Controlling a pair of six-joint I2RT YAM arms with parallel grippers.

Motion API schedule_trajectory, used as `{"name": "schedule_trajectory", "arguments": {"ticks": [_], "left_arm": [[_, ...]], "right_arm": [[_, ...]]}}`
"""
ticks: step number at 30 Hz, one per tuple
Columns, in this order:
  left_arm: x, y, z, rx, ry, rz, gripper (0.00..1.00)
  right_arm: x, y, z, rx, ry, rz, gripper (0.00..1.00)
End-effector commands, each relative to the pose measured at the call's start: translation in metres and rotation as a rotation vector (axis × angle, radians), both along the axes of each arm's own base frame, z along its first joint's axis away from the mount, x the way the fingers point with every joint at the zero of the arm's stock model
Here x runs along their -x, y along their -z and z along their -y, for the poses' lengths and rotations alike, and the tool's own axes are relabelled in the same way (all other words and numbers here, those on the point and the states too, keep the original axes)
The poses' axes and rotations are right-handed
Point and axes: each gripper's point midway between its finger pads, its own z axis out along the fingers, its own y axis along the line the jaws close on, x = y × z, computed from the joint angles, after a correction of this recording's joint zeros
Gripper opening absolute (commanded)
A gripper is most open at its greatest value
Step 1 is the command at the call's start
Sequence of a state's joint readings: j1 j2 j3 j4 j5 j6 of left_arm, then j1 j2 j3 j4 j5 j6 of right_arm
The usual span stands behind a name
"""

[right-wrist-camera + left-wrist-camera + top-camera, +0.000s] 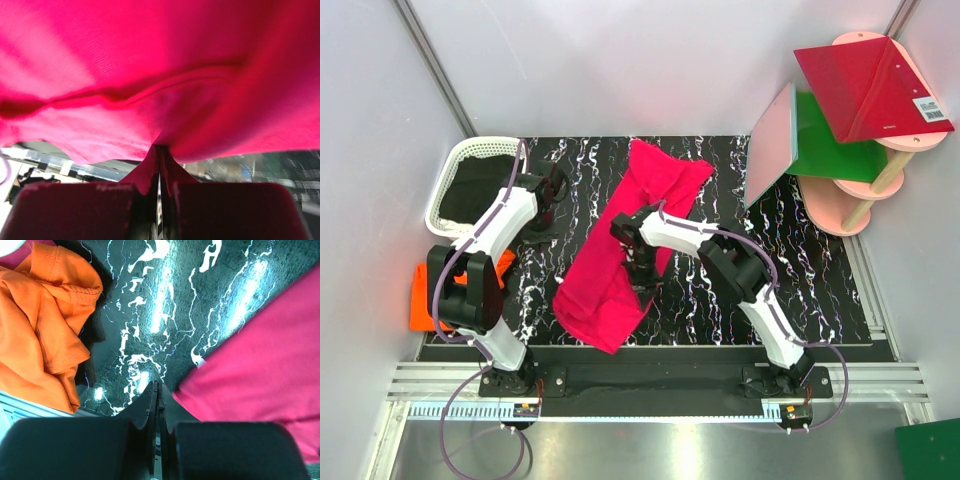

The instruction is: Fold and stack the t-shirts

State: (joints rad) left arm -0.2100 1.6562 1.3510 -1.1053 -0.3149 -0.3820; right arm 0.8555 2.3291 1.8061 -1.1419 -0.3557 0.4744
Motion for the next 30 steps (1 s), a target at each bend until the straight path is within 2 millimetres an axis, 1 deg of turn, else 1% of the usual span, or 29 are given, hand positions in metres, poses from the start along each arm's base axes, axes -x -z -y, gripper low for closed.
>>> {"name": "schedule_trajectory", "arguments": {"ticks": [1, 3, 4, 6, 9, 12, 14, 15, 17, 18, 19, 20, 21, 22, 23, 25, 26, 27, 28, 29, 30], "left_arm": [[-0.002, 0.001, -0.001, 0.003, 0.012, 0.004, 0.04], [0.0, 0.002, -0.001, 0.003, 0.015, -0.003, 0.04], [0.0, 0.003, -0.001, 0.003, 0.014, -0.003, 0.04], [0.001, 0.003, -0.002, 0.002, 0.014, -0.006, 0.04], [0.002, 0.005, -0.001, 0.006, 0.015, -0.011, 0.04], [0.002, 0.008, 0.001, 0.017, 0.008, -0.014, 0.05], [0.003, 0.011, 0.007, 0.049, 0.008, -0.017, 0.05], [0.0, 0.011, 0.01, 0.06, 0.01, -0.008, 0.05], [-0.005, 0.011, 0.018, 0.093, 0.022, 0.008, 0.06], [-0.008, 0.008, 0.023, 0.106, 0.031, 0.019, 0.06], [-0.011, 0.008, 0.03, 0.135, 0.039, 0.025, 0.08], [-0.018, 0.002, 0.038, 0.152, 0.06, 0.049, 0.08], [-0.021, 0.002, 0.043, 0.16, 0.073, 0.05, 0.1], [-0.023, 0.001, 0.051, 0.181, 0.097, 0.052, 0.11], [-0.029, -0.005, 0.061, 0.194, 0.127, 0.069, 0.12], [-0.033, -0.003, 0.076, 0.227, 0.164, 0.054, 0.16], [-0.036, -0.008, 0.089, 0.25, 0.194, 0.066, 0.18], [-0.035, -0.006, 0.097, 0.265, 0.213, 0.054, 0.2], [-0.033, -0.006, 0.105, 0.287, 0.235, 0.045, 0.25], [-0.029, -0.007, 0.12, 0.298, 0.282, 0.047, 0.37], [-0.024, -0.007, 0.128, 0.306, 0.309, 0.044, 0.49]], "right_arm": [[-0.006, 0.035, 0.082, 0.364, 0.005, 0.091, 0.0], [-0.009, 0.036, 0.097, 0.407, 0.022, 0.096, 0.0], [-0.018, 0.035, 0.108, 0.432, 0.04, 0.114, 0.0], [-0.024, 0.032, 0.121, 0.467, 0.05, 0.124, 0.0], [-0.042, 0.022, 0.146, 0.538, 0.059, 0.181, 0.0], [-0.058, 0.011, 0.162, 0.586, 0.067, 0.237, 0.0], [-0.071, -0.003, 0.161, 0.585, 0.079, 0.301, 0.0], [-0.08, -0.017, 0.162, 0.58, 0.087, 0.36, 0.0], [-0.099, -0.038, 0.158, 0.551, 0.109, 0.462, 0.0], [-0.11, -0.061, 0.159, 0.532, 0.133, 0.549, 0.0], [-0.119, -0.075, 0.157, 0.514, 0.157, 0.609, 0.0], [-0.131, -0.087, 0.154, 0.477, 0.173, 0.668, 0.0], [-0.14, -0.109, 0.155, 0.446, 0.201, 0.739, 0.0], [-0.148, -0.122, 0.155, 0.431, 0.232, 0.786, 0.0], [-0.157, -0.13, 0.155, 0.406, 0.248, 0.82, 0.0], [-0.168, -0.146, 0.151, 0.343, 0.275, 0.847, 0.0], [-0.167, -0.146, 0.143, 0.301, 0.254, 0.826, 0.0], [-0.168, -0.145, 0.139, 0.279, 0.245, 0.81, 0.01], [-0.168, -0.148, 0.134, 0.255, 0.241, 0.801, 0.02], [-0.161, -0.144, 0.128, 0.221, 0.23, 0.758, 0.03], [-0.157, -0.146, 0.124, 0.197, 0.229, 0.743, 0.05]]}}
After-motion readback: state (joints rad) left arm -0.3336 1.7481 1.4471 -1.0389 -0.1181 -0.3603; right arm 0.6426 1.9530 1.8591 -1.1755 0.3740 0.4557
